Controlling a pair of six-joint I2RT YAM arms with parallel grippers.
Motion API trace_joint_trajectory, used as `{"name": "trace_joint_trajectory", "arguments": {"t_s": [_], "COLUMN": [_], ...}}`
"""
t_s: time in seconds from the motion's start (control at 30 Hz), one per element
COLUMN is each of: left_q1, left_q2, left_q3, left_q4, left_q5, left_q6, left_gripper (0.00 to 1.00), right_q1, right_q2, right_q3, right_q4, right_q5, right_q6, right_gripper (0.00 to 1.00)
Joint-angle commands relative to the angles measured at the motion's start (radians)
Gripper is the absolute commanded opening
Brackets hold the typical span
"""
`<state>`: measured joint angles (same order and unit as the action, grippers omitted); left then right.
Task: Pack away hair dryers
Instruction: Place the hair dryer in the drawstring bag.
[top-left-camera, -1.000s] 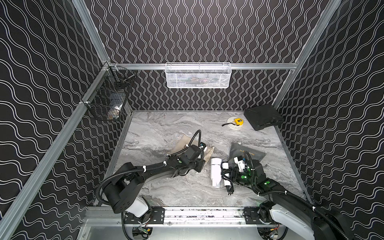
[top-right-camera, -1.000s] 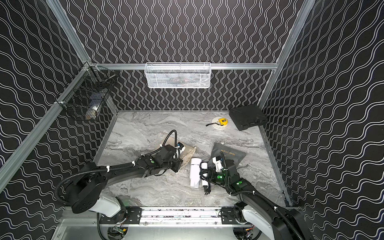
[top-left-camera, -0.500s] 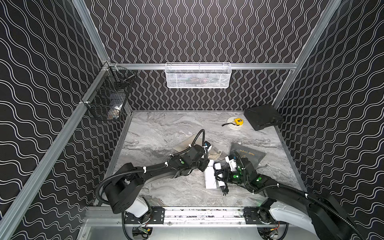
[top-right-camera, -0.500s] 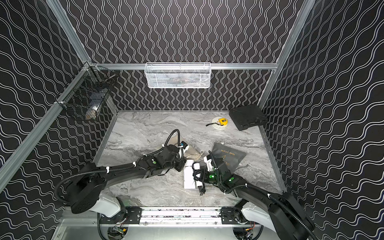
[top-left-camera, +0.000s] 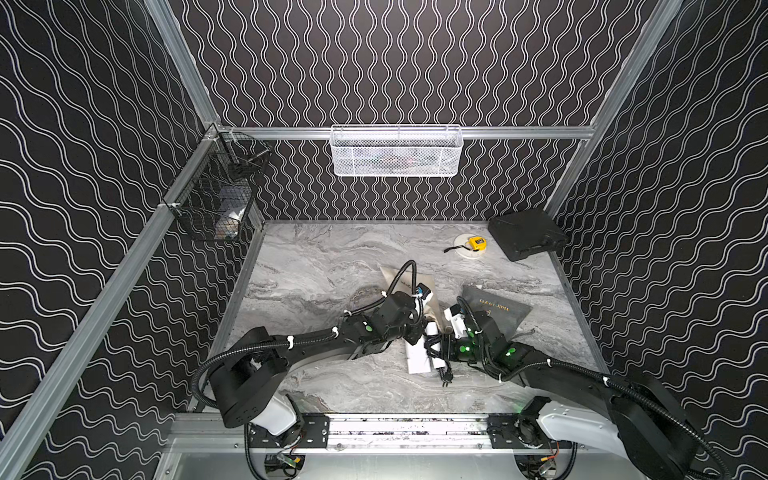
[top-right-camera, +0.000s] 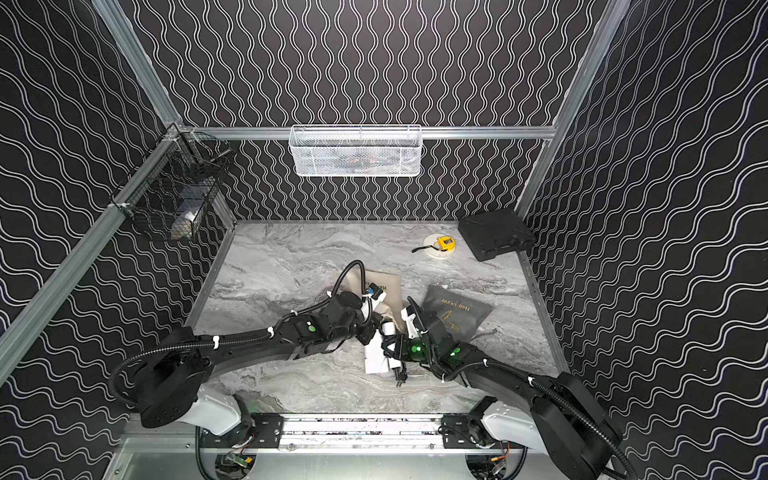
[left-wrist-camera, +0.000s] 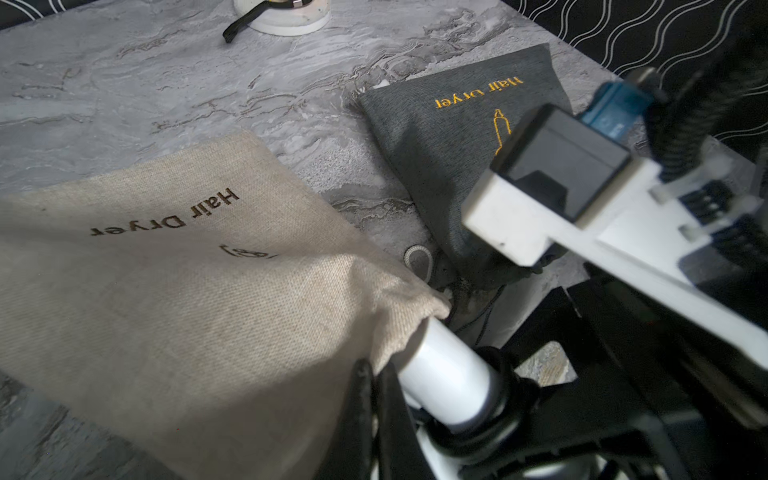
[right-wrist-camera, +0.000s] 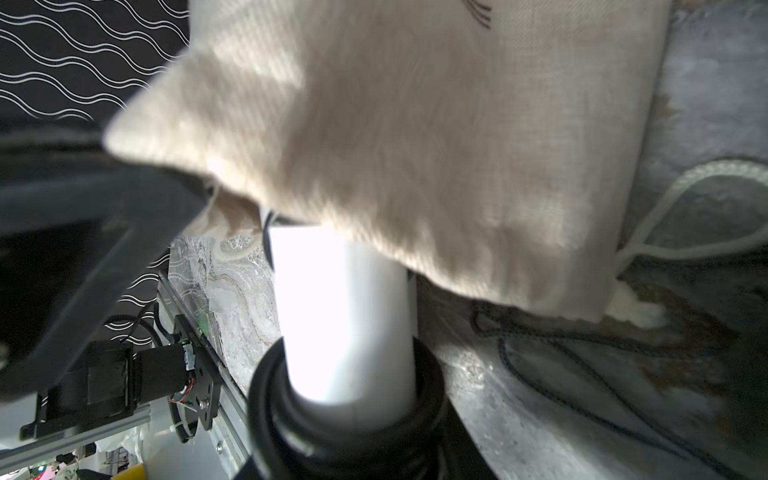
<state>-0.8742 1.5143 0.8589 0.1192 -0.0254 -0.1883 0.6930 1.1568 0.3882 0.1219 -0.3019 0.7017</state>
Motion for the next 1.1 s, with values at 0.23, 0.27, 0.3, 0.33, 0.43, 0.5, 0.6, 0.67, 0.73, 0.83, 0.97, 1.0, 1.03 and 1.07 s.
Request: {"name": "trace_joint_trajectory", "arguments": {"t_s": [0.23, 0.27, 0.3, 0.33, 0.43, 0.5, 0.6, 0.67, 0.73, 0.83, 0.97, 1.0, 1.03, 1.07], "left_q1": [-0.023, -0.023, -0.025, -0.026, -0.028, -0.028, -0.028, -0.029, -0.031, -0.038, -0.05, -0.054, -0.057, -0.061], "left_q2": [-0.07, -0.078, -0.088, -0.097, -0.125, -0.141, -0.158, -0.161, -0.158, -0.151, -0.151, -0.152, -0.151, -0.15], "left_q3": [-0.069, -0.076, -0.09, -0.104, -0.139, -0.161, -0.186, -0.196, -0.204, -0.219, -0.231, -0.232, -0.23, -0.229], "left_q4": [0.137, 0.147, 0.155, 0.159, 0.166, 0.166, 0.166, 0.167, 0.171, 0.185, 0.191, 0.188, 0.183, 0.178], "left_q5": [0.013, 0.017, 0.022, 0.023, 0.03, 0.032, 0.043, 0.053, 0.063, 0.073, 0.073, 0.072, 0.07, 0.07], "left_q6": [-0.007, -0.005, -0.004, -0.002, 0.002, 0.001, -0.002, -0.008, -0.014, -0.023, -0.027, -0.024, -0.021, -0.017], "left_gripper": [0.0, 0.0, 0.0, 0.0, 0.0, 0.0, 0.0, 0.0, 0.0, 0.0, 0.0, 0.0, 0.0, 0.0], "right_q1": [-0.017, -0.026, -0.035, -0.048, -0.095, -0.129, -0.168, -0.189, -0.208, -0.233, -0.269, -0.273, -0.278, -0.28], "right_q2": [-0.018, -0.025, -0.03, -0.036, -0.059, -0.072, -0.08, -0.075, -0.063, -0.034, 0.004, 0.013, 0.021, 0.031], "right_q3": [-0.037, -0.041, -0.048, -0.054, -0.084, -0.108, -0.136, -0.151, -0.167, -0.191, -0.199, -0.198, -0.198, -0.196], "right_q4": [0.082, 0.093, 0.106, 0.121, 0.186, 0.232, 0.295, 0.344, 0.409, 0.522, 0.599, 0.613, 0.625, 0.641], "right_q5": [0.019, 0.008, -0.006, -0.023, -0.08, -0.118, -0.171, -0.201, -0.231, -0.268, -0.287, -0.29, -0.292, -0.293], "right_q6": [0.065, 0.072, 0.081, 0.09, 0.128, 0.159, 0.198, 0.224, 0.261, 0.327, 0.381, 0.393, 0.404, 0.419], "right_gripper": [0.05, 0.05, 0.05, 0.05, 0.05, 0.05, 0.05, 0.05, 0.05, 0.05, 0.05, 0.05, 0.05, 0.05]}}
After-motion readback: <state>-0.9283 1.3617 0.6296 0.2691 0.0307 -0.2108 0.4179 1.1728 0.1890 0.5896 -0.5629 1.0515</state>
